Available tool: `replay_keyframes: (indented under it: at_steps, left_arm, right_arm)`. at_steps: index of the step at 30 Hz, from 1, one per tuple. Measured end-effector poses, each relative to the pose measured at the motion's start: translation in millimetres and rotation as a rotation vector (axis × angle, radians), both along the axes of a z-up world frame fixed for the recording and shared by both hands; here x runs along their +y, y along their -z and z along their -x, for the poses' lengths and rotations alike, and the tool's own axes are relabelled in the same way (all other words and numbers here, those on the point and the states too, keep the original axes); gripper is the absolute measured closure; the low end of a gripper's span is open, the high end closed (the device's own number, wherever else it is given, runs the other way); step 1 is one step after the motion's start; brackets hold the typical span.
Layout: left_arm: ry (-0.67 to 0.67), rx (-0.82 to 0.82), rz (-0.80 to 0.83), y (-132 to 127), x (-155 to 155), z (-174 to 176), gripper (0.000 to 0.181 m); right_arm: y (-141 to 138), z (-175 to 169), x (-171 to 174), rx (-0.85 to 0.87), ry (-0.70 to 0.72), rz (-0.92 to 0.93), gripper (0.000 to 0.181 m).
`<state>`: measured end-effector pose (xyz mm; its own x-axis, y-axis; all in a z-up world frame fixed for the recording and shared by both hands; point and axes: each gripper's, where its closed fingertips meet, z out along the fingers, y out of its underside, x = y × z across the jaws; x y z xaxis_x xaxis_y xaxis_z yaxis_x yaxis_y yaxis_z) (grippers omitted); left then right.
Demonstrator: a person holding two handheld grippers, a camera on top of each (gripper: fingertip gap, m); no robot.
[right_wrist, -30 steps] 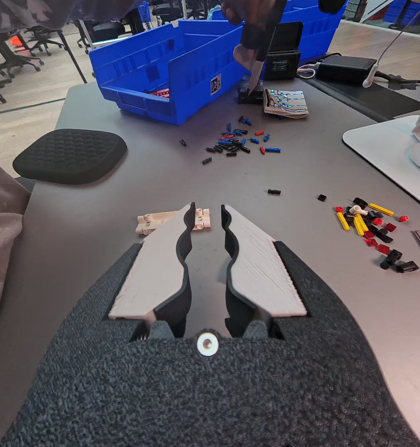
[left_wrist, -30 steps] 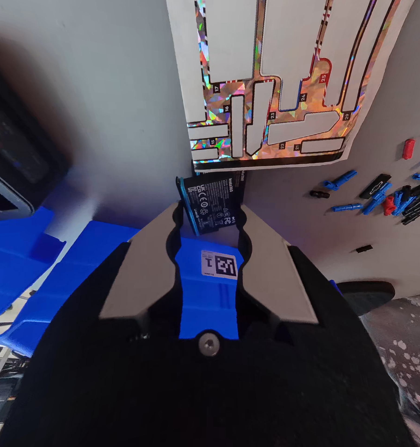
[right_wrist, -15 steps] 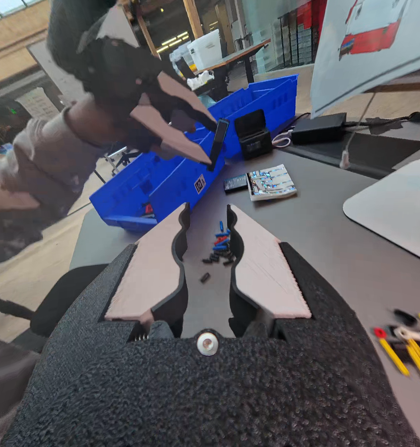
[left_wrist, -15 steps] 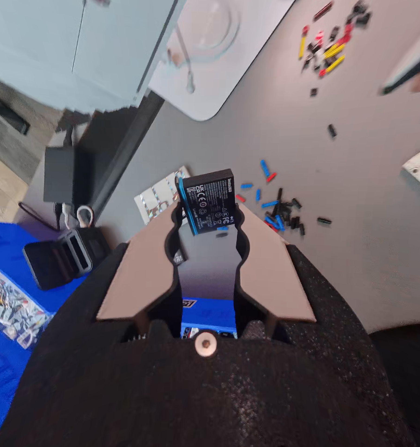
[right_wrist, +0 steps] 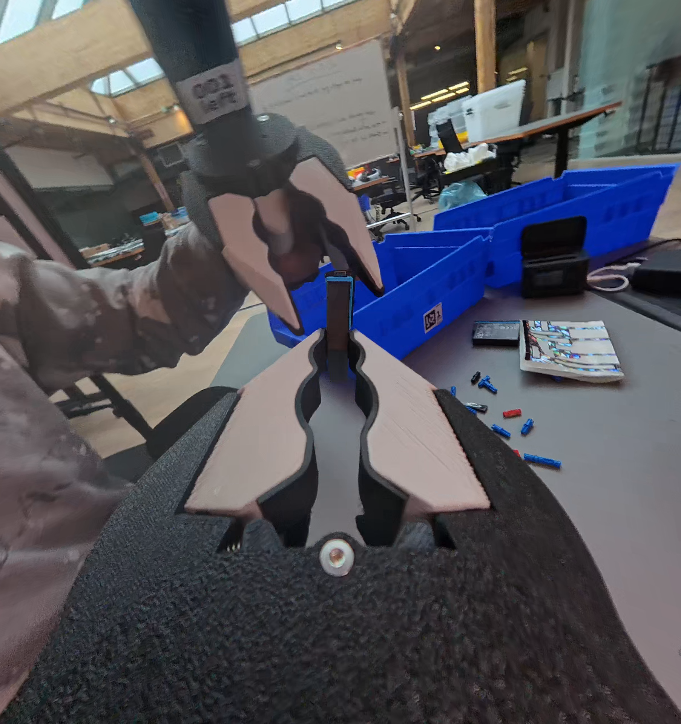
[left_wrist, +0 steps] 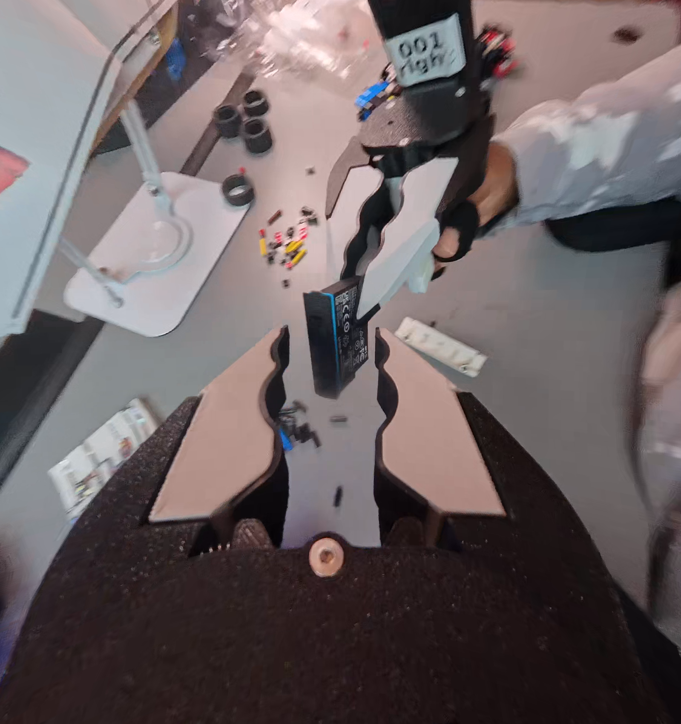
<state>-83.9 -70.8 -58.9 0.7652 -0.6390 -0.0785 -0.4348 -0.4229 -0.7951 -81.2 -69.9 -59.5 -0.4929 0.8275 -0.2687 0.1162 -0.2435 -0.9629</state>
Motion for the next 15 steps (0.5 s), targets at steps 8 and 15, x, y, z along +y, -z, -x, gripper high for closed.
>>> replay_keyframes:
  at_steps: [8, 15]
  left_arm:
    - [0.198, -0.121, 0.091, -10, -19, -40, 0.168]
    - [-0.13, 0.076, 0.106, -20, 20, 43, 0.169]
  right_arm:
    - [-15, -41, -14, 0.117, -0.075, -0.077, 0.171]
    - [0, -35, 17, -0.01, 0.115, -0.134, 0.152]
